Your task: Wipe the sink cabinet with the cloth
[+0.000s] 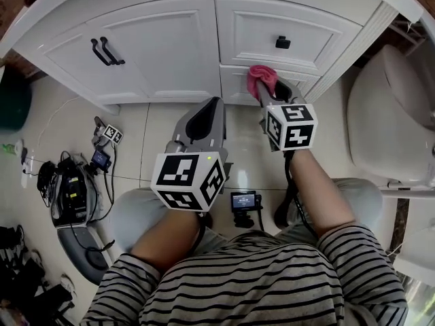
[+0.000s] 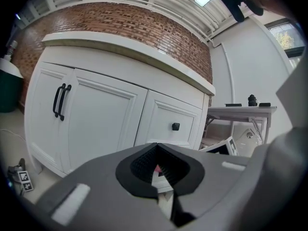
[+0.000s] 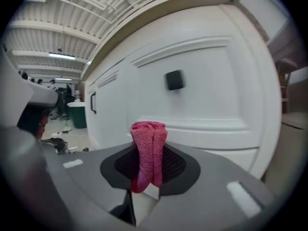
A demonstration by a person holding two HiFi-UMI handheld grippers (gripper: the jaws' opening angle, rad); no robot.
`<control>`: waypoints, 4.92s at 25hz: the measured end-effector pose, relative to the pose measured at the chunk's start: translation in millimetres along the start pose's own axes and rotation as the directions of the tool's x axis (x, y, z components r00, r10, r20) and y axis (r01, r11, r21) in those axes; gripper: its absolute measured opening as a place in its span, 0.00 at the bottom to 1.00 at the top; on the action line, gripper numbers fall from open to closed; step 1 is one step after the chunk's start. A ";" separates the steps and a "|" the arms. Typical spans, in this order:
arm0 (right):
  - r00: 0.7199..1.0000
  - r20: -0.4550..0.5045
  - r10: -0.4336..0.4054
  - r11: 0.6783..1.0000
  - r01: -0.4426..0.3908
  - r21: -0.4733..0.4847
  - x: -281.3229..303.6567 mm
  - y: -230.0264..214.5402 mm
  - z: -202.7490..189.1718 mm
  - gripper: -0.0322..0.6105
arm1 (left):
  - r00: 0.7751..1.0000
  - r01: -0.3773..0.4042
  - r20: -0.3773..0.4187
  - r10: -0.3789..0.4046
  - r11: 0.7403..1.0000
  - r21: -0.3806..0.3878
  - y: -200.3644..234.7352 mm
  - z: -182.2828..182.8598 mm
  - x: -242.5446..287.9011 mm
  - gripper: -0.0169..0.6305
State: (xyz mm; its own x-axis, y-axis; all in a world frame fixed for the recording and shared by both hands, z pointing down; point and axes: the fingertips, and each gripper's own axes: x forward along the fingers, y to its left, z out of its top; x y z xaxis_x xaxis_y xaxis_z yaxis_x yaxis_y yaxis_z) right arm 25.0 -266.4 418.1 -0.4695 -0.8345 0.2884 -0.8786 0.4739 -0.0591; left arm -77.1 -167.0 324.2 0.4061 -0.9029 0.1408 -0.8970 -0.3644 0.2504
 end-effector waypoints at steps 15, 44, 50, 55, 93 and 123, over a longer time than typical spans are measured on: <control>0.994 -0.094 -0.056 0.990 0.043 -0.132 36.4 -12.0 -41.4 0.19 | 1.000 -0.003 -0.026 0.002 1.000 -0.029 10.3 -10.6 5.4 0.03; 0.967 -0.235 -0.099 0.991 0.074 -0.114 74.0 1.0 -107.6 0.19 | 1.000 0.000 -0.022 -0.001 0.998 -0.065 13.0 -10.9 -1.2 0.03; 0.970 -0.216 -0.112 0.987 0.084 -0.133 39.8 -24.2 -102.9 0.19 | 0.999 0.016 -0.029 -0.017 0.998 -0.056 4.6 -12.8 6.1 0.03; 0.972 -0.201 -0.121 0.982 0.088 -0.166 25.7 -48.4 -104.3 0.19 | 0.998 0.005 -0.061 -0.006 1.000 -0.021 0.9 -22.5 10.2 0.03; 0.939 -0.314 -0.137 0.975 0.071 -0.213 57.3 -79.6 -192.8 0.20 | 1.000 -0.009 -0.026 0.007 0.998 -0.068 17.3 -14.6 7.8 0.03; 0.953 0.240 -0.186 0.976 0.151 0.155 -227.5 -50.1 29.7 0.20 | 0.989 -0.125 0.097 0.111 0.981 0.148 -5.1 7.3 -63.3 0.03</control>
State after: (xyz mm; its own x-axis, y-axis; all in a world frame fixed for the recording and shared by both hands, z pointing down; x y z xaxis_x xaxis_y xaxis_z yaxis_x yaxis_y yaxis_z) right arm 173.2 -108.7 327.0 -0.3048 -0.9508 0.0560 -0.9424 0.2926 -0.1623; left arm -99.5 -109.7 307.0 0.2852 -0.9556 0.0745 -0.9565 -0.2788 0.0862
